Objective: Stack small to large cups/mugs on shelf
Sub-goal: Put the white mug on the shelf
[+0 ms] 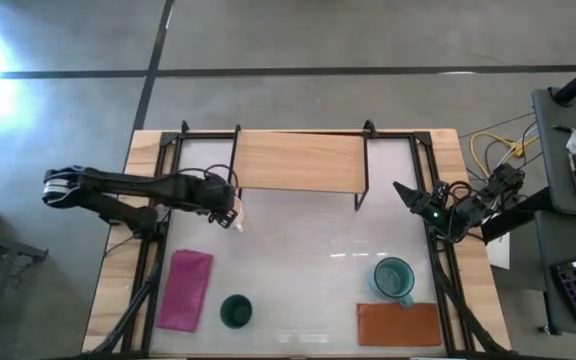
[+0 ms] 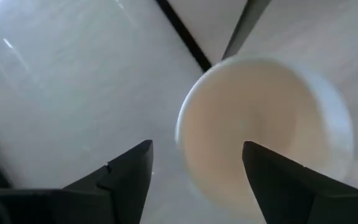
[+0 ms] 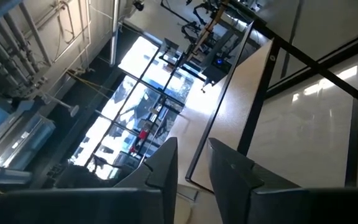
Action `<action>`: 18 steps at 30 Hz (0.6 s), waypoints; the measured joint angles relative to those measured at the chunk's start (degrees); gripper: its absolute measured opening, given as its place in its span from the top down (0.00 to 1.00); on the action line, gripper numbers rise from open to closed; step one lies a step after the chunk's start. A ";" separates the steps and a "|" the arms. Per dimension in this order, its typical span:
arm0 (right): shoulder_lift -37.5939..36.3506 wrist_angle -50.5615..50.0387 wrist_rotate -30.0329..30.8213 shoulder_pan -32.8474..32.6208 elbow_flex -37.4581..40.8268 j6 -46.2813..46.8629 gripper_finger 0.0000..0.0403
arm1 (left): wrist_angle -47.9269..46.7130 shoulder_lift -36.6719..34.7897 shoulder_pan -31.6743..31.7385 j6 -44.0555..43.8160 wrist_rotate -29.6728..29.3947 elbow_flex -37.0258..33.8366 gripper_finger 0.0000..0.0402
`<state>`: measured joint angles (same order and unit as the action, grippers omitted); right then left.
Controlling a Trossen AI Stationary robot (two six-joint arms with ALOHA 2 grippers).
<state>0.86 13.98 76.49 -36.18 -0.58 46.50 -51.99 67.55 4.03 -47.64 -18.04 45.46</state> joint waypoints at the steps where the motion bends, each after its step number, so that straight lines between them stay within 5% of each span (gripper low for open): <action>1: 0.00 0.03 0.00 0.00 0.00 0.00 0.80 | 1.14 0.52 0.20 0.00 0.02 -0.33 0.41; 8: 0.02 0.05 -0.22 0.00 0.00 0.24 0.80 | 2.54 4.48 0.97 2.43 0.31 -0.59 0.51; 18: 0.02 0.18 -0.22 0.00 0.00 0.44 0.80 | 3.37 6.13 1.01 8.04 2.93 -0.49 0.97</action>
<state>0.89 14.16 76.27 -36.18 -0.58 46.94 -48.62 73.68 5.04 -39.60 -15.11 44.98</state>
